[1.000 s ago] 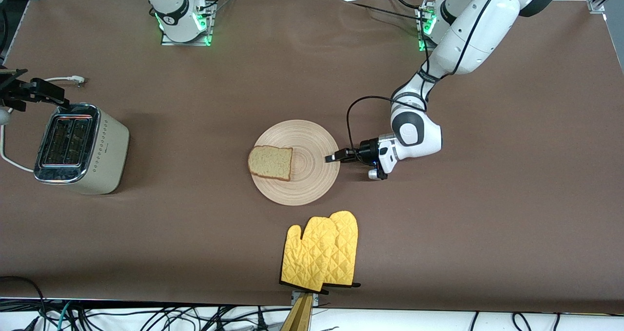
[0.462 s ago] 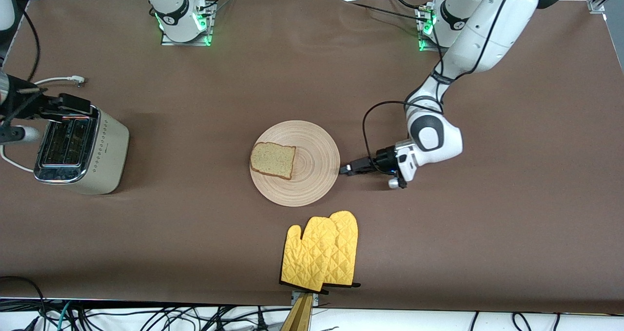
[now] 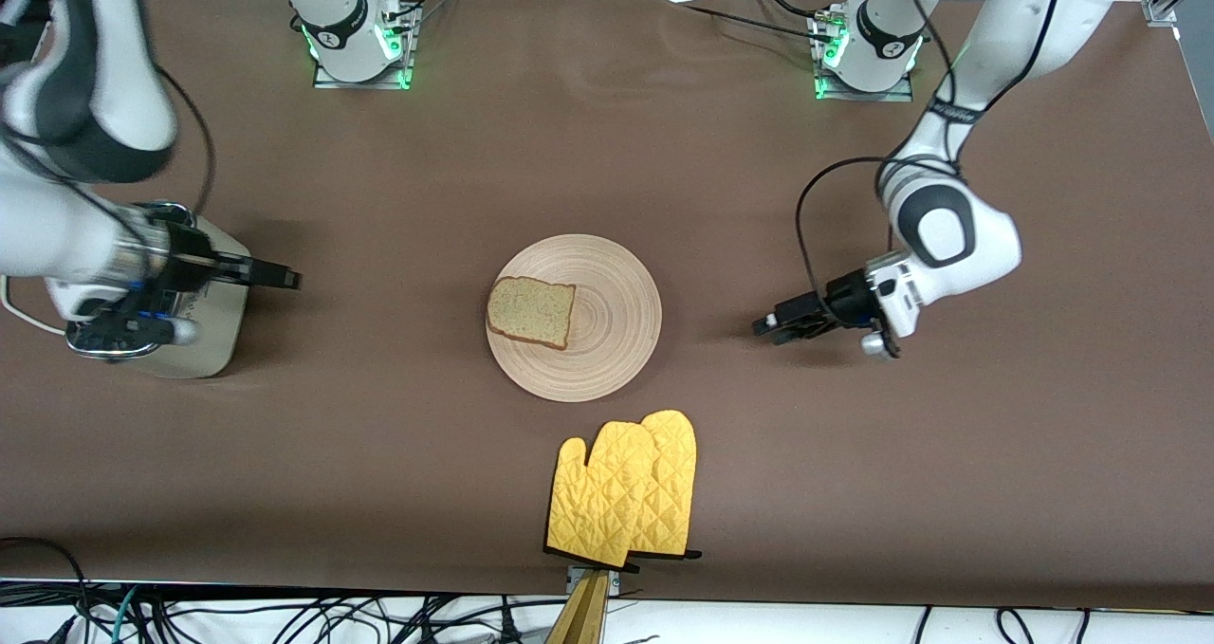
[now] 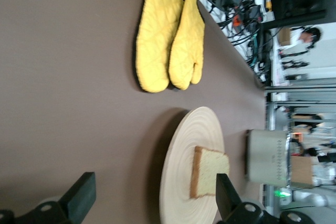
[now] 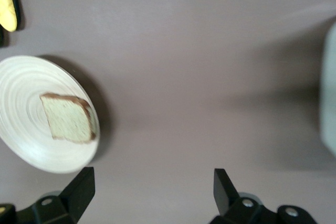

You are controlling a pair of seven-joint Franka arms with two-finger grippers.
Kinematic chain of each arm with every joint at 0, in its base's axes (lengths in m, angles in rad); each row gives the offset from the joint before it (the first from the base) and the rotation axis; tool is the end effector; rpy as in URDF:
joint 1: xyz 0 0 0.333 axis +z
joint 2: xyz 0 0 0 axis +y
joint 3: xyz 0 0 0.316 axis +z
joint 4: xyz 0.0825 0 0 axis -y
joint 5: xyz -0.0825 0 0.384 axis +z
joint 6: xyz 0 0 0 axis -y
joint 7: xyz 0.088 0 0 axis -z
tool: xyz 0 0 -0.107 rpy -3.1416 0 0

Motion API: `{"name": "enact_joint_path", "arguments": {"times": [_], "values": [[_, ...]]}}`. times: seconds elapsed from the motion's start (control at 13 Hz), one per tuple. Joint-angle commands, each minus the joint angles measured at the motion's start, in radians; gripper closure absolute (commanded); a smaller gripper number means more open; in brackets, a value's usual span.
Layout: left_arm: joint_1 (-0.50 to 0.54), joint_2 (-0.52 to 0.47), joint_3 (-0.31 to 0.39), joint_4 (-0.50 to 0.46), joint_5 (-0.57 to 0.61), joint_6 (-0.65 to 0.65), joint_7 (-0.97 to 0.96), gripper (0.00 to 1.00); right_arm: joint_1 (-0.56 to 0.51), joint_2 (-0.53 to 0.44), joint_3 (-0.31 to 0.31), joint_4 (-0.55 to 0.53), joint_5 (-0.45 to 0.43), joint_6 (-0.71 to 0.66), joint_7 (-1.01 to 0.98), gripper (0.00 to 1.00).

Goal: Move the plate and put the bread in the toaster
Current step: 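Release the plate with the left gripper while the right gripper reaches the bread, then grasp the bread slice with the right gripper while the left gripper withdraws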

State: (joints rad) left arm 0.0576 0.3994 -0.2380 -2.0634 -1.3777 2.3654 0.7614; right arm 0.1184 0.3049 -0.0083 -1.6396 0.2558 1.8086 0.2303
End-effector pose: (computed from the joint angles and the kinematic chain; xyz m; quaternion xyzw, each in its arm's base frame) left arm 0.5790 -0.1153 0.2435 0.8819 0.0866 0.0829 0.4559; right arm 0.6286 0.0912 0.4308 -0.9856 0.0977 0.0867 0.1072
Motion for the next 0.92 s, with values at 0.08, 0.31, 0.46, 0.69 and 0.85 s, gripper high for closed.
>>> {"name": "enact_joint_path", "arguments": {"times": [0.08, 0.31, 0.46, 0.69, 0.85], "values": [[0.05, -0.253, -0.004, -0.112, 0.411, -0.006, -0.328, 0.0, 0.111, 0.042, -0.005, -0.083, 0.005, 0.184, 0.078, 0.0], [0.054, -0.361, -0.004, -0.098, 0.856, -0.064, -0.645, 0.0, 0.182, 0.103, -0.005, -0.129, 0.005, 0.323, 0.08, 0.0], [0.056, -0.395, -0.003, -0.02, 1.084, -0.22, -0.816, 0.0, 0.242, 0.137, -0.005, -0.176, 0.003, 0.435, 0.171, 0.0], [0.054, -0.415, 0.005, 0.136, 1.281, -0.51, -0.895, 0.0, 0.335, 0.196, -0.01, -0.189, -0.007, 0.524, 0.289, 0.0], [0.041, -0.412, 0.054, 0.251, 1.324, -0.671, -0.919, 0.0, 0.371, 0.229, -0.013, -0.189, -0.009, 0.566, 0.31, 0.0]]}}
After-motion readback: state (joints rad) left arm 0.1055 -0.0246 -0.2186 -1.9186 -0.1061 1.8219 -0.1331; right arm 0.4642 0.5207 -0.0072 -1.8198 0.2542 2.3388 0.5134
